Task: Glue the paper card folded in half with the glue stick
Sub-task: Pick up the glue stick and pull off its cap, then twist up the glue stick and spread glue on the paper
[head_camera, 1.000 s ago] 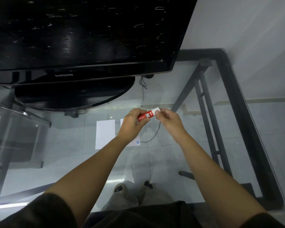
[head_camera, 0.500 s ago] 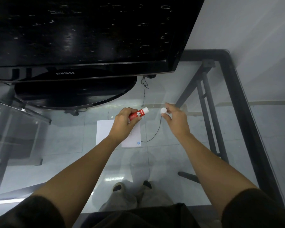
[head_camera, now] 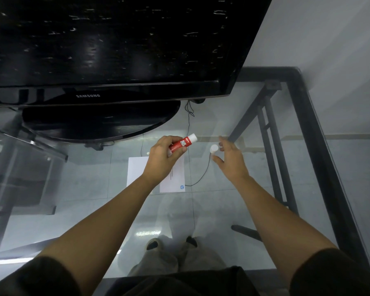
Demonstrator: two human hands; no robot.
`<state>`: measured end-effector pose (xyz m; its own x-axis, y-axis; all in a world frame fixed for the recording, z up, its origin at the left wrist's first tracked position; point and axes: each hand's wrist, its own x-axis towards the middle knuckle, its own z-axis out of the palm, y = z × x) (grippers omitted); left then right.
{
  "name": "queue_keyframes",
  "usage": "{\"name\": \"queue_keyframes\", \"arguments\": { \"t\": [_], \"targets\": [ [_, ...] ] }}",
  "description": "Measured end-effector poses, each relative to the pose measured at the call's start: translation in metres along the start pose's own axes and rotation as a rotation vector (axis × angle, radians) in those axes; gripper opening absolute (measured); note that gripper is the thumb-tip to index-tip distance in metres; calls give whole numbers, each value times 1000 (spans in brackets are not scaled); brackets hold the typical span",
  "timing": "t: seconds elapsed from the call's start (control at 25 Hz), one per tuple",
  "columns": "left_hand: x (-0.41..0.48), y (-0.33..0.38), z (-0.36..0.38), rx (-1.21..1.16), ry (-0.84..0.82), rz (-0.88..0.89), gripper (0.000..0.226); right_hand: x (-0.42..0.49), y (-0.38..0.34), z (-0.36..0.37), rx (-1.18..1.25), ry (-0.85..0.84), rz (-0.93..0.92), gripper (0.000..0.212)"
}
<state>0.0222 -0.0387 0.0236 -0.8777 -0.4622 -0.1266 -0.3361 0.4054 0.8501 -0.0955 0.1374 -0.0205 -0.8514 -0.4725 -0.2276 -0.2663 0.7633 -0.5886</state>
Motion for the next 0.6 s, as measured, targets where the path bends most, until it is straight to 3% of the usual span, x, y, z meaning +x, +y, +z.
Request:
{"name": "queue_keyframes", "arguments": {
  "t": [0.08, 0.16, 0.24, 0.36, 0.48, 0.6],
  "targets": [
    [-4, 5, -3, -110, 35, -23, 31, -10, -8, -6, 43, 115, -2, 65],
    [-9, 11, -6, -185, 96, -37, 21, -27, -28, -9, 209, 287, -6, 52],
    [-11, 19, -5, -182, 155, -40, 15, -39, -54, -12, 443, 197, 35, 36],
    [-18, 36, 1, -248, 194, 30, 17, -53, -89, -14, 740, -34, 82, 30],
    [-28, 46, 9, -254, 170, 121, 18, -57, -106, -20, 917, 4, 130, 40],
    [-35, 48, 6, -526, 36, -29, 18, -57, -104, -29, 1013, -18, 127, 31]
  ]
}}
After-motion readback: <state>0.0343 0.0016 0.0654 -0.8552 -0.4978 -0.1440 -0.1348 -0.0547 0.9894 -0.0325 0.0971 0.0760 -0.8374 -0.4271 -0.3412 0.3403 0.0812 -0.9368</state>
